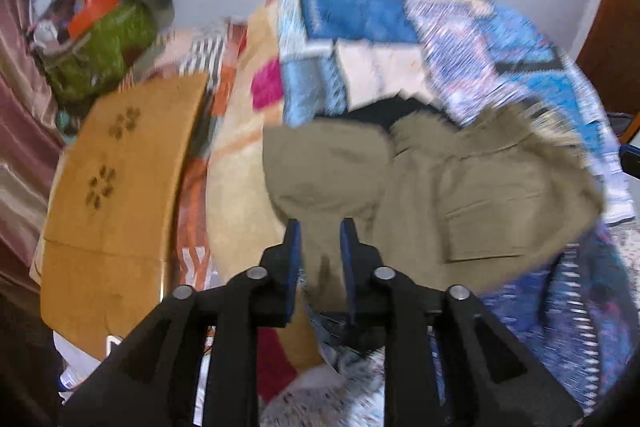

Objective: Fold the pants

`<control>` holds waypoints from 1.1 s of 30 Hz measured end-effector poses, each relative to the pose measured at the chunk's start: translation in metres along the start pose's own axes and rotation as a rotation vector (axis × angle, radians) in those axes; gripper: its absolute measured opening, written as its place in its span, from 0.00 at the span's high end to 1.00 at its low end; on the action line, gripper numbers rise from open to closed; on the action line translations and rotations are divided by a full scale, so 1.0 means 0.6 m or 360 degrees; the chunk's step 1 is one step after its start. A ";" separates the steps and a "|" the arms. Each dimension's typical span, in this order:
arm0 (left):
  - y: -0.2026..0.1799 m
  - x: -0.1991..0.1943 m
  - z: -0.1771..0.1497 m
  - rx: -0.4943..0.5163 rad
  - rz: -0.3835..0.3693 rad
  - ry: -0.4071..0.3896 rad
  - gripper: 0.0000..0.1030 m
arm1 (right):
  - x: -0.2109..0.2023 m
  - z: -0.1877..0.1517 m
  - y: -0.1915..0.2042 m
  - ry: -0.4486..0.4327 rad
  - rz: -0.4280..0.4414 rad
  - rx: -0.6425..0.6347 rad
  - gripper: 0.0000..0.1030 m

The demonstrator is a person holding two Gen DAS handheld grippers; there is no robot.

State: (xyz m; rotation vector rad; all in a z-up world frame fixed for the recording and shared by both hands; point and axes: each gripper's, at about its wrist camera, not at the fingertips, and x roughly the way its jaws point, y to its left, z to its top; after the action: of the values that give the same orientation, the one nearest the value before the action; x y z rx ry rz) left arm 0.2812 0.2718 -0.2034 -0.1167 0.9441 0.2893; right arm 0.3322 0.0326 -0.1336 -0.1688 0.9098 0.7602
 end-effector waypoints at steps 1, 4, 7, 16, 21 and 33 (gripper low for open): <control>-0.007 -0.029 0.001 0.0007 -0.0018 -0.0062 0.68 | -0.019 0.001 0.006 -0.0044 0.0011 0.0001 0.80; -0.026 -0.122 0.001 0.0019 -0.0077 -0.0263 0.56 | -0.102 0.000 0.035 -0.0236 0.0060 0.0002 0.80; -0.049 -0.211 -0.004 0.0058 -0.0092 -0.0430 0.56 | -0.179 -0.007 0.065 -0.0407 0.0099 -0.0009 0.80; -0.106 -0.464 -0.072 0.0100 -0.0177 -0.0851 0.56 | -0.368 -0.068 0.162 -0.0834 0.0132 -0.0108 0.77; -0.126 -0.543 -0.120 0.0125 -0.0135 -0.0995 0.55 | -0.440 -0.111 0.212 -0.1014 0.0081 -0.0188 0.75; -0.119 -0.600 -0.187 0.0024 -0.0171 -0.1105 0.03 | -0.476 -0.154 0.254 -0.1159 -0.0103 -0.0158 0.16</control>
State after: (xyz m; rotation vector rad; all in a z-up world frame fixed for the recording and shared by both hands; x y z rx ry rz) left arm 0.0160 0.1088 0.0212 -0.0454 0.2502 0.2004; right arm 0.0638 -0.0459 0.0538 -0.0007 0.1749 0.7306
